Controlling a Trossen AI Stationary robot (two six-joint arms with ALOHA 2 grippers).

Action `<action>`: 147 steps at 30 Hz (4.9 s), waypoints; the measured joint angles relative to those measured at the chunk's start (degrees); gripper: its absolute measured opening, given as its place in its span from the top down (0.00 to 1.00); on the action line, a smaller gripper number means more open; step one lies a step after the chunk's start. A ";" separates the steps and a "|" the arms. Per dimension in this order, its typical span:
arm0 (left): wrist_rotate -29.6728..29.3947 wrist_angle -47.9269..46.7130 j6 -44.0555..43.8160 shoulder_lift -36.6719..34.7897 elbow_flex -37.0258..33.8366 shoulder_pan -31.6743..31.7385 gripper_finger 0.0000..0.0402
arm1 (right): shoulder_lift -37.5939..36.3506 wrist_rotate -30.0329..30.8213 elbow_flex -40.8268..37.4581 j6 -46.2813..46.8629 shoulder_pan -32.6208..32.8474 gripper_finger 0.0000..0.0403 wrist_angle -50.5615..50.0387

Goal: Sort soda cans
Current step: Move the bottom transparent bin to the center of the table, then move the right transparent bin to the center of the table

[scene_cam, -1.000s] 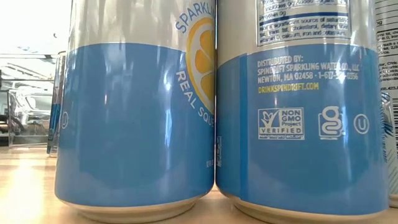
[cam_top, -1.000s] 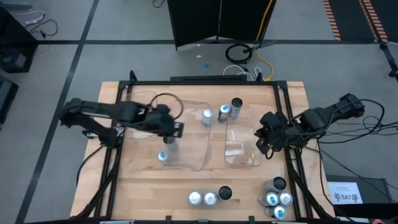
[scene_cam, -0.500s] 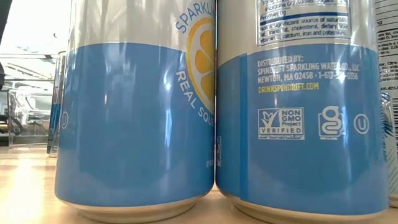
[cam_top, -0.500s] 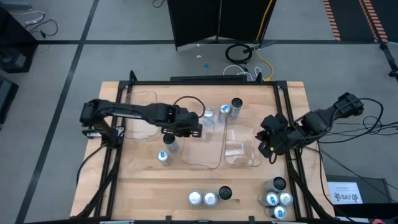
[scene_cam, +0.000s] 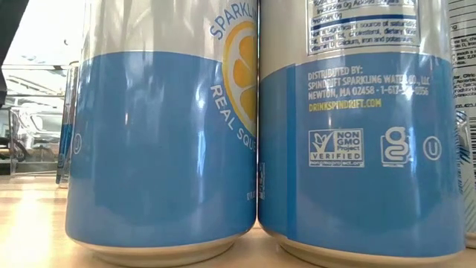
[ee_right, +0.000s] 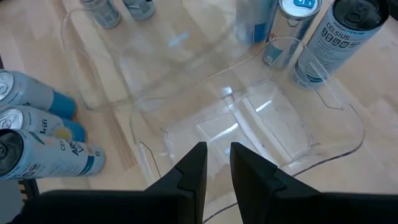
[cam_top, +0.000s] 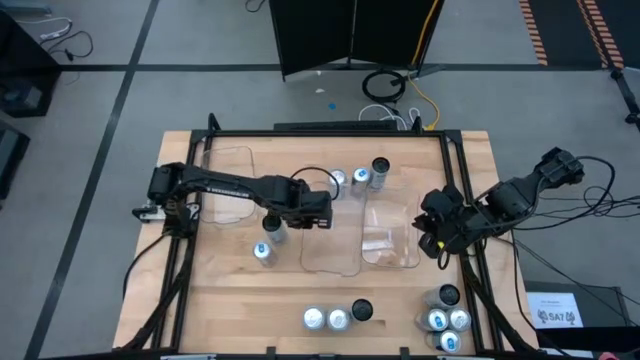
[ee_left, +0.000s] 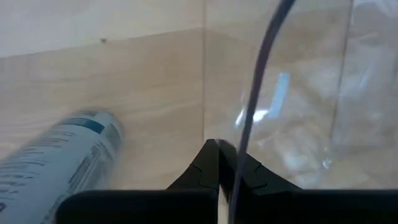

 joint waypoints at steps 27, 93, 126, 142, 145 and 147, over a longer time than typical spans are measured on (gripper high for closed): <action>1.71 -3.62 -4.12 1.38 0.17 0.91 0.98 | 0.00 -0.04 0.02 -2.30 0.40 0.85 -0.43; 7.69 -5.06 8.41 9.79 7.54 4.29 0.91 | 0.00 0.02 0.02 0.96 1.88 0.85 1.73; 7.04 -5.11 17.04 9.73 7.56 7.83 0.71 | 0.00 0.00 0.01 0.76 1.86 0.85 2.56; -1.36 -7.05 19.93 -7.33 7.73 8.93 0.70 | 0.12 0.00 0.01 0.77 1.87 0.85 3.11; -5.51 -8.42 20.46 -12.02 7.75 8.31 0.70 | 0.65 0.07 0.00 0.74 1.84 0.85 3.11; -8.46 -10.18 21.90 -14.70 7.75 7.74 0.70 | 1.22 0.11 0.02 0.76 1.84 0.85 3.13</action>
